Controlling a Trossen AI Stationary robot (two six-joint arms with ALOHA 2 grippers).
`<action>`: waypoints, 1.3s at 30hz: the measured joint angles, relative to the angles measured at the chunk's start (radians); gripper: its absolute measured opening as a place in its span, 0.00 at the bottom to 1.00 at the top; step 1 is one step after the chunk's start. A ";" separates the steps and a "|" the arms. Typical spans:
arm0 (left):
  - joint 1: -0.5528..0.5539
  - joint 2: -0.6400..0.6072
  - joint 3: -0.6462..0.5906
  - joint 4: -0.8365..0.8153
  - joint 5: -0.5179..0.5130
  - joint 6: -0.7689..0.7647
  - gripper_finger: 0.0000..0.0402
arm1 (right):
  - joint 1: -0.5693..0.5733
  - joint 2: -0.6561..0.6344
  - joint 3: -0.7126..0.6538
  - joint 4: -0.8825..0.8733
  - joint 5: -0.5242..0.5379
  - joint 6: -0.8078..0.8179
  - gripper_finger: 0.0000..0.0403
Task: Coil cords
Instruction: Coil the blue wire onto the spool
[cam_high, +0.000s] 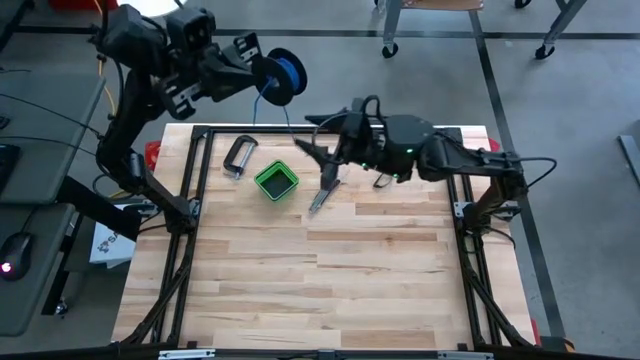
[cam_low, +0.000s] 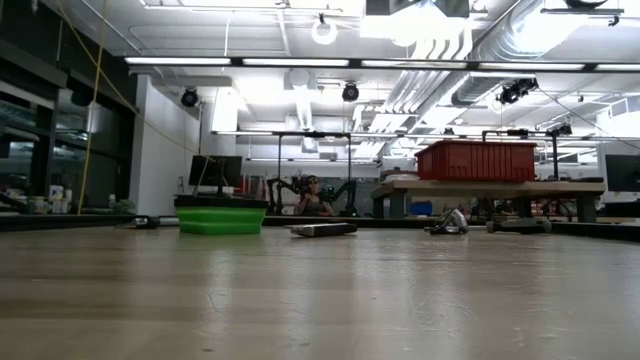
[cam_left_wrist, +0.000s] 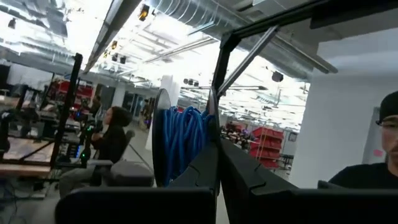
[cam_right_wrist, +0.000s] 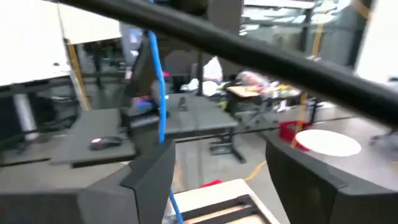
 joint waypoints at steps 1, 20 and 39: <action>-0.007 0.000 0.000 0.000 -0.005 0.008 0.00 | 0.000 0.003 0.000 0.000 -0.022 0.020 0.61; -0.080 0.045 -0.001 -0.003 -0.011 0.009 0.00 | 0.000 0.001 0.000 0.061 -0.250 0.112 0.61; -0.076 0.045 -0.001 0.002 -0.011 0.028 0.00 | 0.002 0.000 0.000 -0.022 -0.416 0.140 0.45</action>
